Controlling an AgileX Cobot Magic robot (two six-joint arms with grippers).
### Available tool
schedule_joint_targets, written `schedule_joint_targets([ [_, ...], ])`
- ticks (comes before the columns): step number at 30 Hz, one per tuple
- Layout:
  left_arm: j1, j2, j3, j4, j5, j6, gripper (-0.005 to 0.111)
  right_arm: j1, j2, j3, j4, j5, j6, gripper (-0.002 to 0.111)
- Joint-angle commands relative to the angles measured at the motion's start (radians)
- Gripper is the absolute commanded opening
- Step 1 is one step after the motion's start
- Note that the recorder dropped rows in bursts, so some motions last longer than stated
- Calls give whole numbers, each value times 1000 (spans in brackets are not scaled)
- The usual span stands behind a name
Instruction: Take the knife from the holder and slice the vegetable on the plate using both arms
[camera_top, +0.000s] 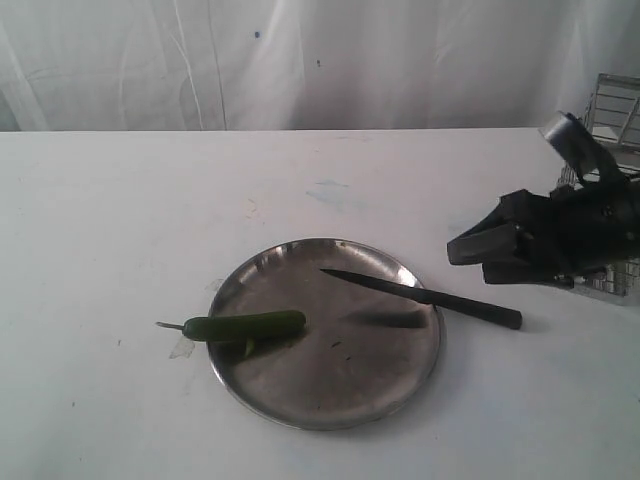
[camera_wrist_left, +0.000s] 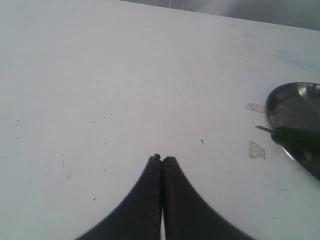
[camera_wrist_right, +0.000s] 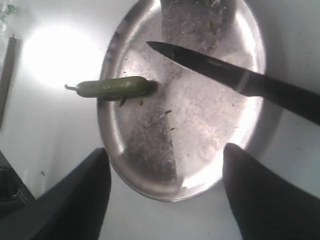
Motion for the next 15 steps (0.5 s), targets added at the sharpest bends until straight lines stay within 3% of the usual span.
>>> schedule_joint_targets([
  [1,-8,-5,1,2,-5,-2,0,73,108,-205,-221,11,166,60],
  [8,-8,-5,1,2,-5,-2,0,159,271,-413,-442,67,114,60],
  [15,-8,-5,1,2,-5,-2,0,158,349,-442,-499,93,-91,60],
])
